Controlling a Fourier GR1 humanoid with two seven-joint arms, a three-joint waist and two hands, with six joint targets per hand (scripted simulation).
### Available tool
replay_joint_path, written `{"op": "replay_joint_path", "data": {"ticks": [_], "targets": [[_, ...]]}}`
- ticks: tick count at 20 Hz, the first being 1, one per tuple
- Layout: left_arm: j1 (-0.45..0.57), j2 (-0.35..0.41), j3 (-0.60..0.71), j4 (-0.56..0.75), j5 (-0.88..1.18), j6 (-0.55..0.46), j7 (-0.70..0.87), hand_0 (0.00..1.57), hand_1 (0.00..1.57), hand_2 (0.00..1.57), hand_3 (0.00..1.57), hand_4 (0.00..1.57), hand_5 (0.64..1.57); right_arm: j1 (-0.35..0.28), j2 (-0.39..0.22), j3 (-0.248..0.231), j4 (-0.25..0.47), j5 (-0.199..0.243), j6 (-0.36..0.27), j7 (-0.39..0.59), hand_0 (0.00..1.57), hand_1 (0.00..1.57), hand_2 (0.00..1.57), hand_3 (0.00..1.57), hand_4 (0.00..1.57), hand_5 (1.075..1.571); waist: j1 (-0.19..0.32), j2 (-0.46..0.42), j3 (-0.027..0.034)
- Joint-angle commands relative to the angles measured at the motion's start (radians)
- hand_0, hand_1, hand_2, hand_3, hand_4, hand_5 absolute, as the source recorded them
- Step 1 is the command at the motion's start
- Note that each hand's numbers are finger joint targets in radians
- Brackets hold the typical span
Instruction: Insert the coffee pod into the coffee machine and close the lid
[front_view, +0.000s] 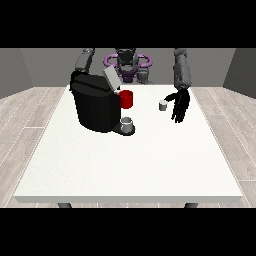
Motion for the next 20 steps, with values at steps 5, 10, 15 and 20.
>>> {"op": "replay_joint_path", "data": {"ticks": [5,10,15,20], "targets": [[-0.032,-0.033,-0.011,0.082,-0.032,-0.027,-0.007,0.0,0.0,0.19,0.0,0.0,1.571,-0.042,-0.016,-0.052,0.092,-0.02,-0.005,-0.019,0.0,0.0,0.0,0.0,0.38,1.571,0.027,0.001,-0.0091],[-0.032,-0.057,-0.022,0.103,-0.068,0.023,-0.055,1.02,1.02,1.09,0.94,0.0,1.571,-0.025,0.03,-0.021,0.094,0.01,-0.05,-0.037,0.0,0.0,0.0,0.0,0.41,1.571,0.016,0.007,-0.0093],[-0.038,-0.077,-0.039,0.115,-0.117,0.081,-0.073,1.09,1.09,1.15,1.13,0.0,1.571,0.007,0.04,0.003,0.096,0.008,-0.026,-0.053,0.0,0.0,0.0,0.0,0.38,1.571,-0.008,-0.028,-0.0094],[-0.039,-0.115,-0.074,0.087,-0.15,0.078,-0.037,1.26,1.26,1.25,1.1,0.0,1.571,0.004,0.028,-0.016,0.155,-0.002,-0.013,-0.084,0.0,0.0,0.0,0.0,0.38,1.571,-0.02,-0.039,-0.0089]]}}
